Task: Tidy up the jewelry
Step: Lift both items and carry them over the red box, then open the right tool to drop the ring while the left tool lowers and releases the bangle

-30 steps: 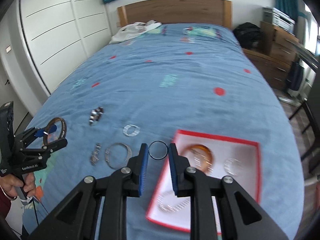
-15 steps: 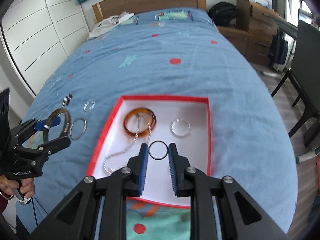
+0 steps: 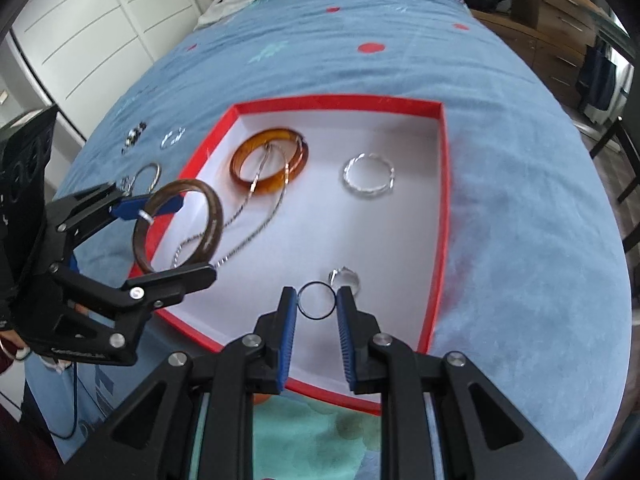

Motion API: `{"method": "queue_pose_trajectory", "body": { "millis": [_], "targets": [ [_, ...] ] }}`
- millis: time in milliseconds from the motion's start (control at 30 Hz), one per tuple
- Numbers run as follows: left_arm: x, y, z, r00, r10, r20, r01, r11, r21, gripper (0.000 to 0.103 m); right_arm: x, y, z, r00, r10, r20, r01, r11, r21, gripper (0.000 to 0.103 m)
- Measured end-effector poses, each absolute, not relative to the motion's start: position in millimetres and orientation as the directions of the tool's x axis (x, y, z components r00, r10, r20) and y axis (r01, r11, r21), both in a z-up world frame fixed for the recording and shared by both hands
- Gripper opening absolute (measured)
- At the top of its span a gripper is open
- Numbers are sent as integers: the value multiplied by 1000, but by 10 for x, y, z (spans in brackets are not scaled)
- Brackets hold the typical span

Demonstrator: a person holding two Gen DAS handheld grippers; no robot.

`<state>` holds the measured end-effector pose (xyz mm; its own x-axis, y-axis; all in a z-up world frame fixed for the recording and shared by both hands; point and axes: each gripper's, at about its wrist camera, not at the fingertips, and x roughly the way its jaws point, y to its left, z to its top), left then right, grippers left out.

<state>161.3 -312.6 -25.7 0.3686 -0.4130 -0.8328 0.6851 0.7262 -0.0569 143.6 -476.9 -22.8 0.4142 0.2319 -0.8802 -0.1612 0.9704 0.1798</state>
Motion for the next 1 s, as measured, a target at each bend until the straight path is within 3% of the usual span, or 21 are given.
{"method": "queue_pose_trajectory", "body": {
  "millis": [400,900,1000],
  "targets": [
    [1557,-3274,-415,334,-373,-865,738,674,-6,76,1468,-4694,-359,331,144,-932,-230,971,69,20],
    [1550,-3279,-343,334,-373,-866,741,672,-4,77,1506,-4722,-326,317,153,-936,-188,977,96,21],
    [1510,-3222,-255,354,-368,-860,742,670,19,77,1475,-4743,-271,333,143,-932,-164,982,93,25]
  ]
}}
